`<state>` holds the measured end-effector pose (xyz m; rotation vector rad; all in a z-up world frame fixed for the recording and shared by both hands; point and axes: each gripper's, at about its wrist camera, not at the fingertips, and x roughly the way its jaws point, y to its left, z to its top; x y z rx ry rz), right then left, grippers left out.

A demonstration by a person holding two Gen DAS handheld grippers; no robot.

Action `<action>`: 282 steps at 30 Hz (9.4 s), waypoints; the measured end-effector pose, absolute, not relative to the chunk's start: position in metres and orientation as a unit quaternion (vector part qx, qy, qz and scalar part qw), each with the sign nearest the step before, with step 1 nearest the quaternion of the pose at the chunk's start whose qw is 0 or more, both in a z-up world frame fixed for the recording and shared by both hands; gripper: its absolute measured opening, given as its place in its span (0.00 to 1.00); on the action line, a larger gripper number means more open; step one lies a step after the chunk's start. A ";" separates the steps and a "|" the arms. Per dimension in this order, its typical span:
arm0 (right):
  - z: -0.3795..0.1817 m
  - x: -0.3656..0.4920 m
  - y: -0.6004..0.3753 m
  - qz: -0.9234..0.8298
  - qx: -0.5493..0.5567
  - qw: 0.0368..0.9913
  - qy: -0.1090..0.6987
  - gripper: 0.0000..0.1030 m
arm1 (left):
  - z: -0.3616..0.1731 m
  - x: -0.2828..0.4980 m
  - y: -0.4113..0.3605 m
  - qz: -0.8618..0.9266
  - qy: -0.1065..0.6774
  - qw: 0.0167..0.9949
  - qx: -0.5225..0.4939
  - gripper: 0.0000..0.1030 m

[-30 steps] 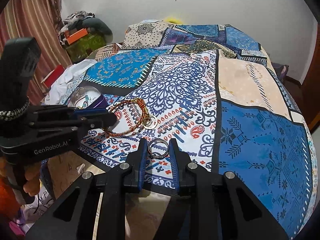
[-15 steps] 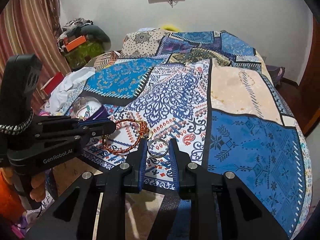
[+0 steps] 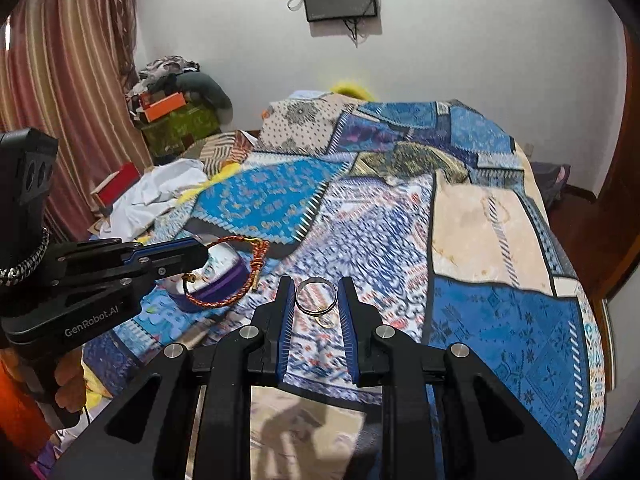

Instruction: Organize jewelry

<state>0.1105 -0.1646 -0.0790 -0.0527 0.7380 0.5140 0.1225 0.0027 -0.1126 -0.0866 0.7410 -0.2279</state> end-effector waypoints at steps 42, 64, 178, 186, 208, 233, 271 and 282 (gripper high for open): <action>-0.109 0.153 -0.056 0.318 -0.050 0.862 0.391 0.19 | -0.177 0.160 0.090 -0.069 0.401 0.909 -0.087 0.04; -0.139 0.159 -0.009 0.348 -0.077 0.828 0.433 0.19 | -0.165 0.127 0.137 -0.016 0.387 0.917 -0.096 0.06; -0.127 0.136 -0.155 0.245 -0.055 0.869 0.427 0.08 | -0.133 0.138 -0.015 -0.136 0.381 0.914 -0.028 0.18; -0.093 0.128 -0.135 0.261 -0.053 0.882 0.389 0.08 | -0.108 0.119 0.015 -0.108 0.350 0.930 -0.039 0.18; -0.087 0.149 -0.040 0.351 -0.048 0.855 0.380 0.08 | -0.156 0.123 0.086 -0.061 0.396 0.913 -0.080 0.18; -0.113 0.167 -0.028 0.349 -0.042 0.821 0.450 0.32 | -0.160 0.127 0.086 -0.055 0.401 0.912 -0.066 0.19; 0.077 -0.021 -0.127 0.221 0.013 0.973 0.058 1.00 | 0.051 -0.066 0.055 0.045 0.045 0.997 -0.038 0.99; 0.074 -0.031 -0.135 0.218 0.008 0.974 0.062 1.00 | 0.051 -0.072 0.056 0.050 0.044 0.997 -0.043 1.00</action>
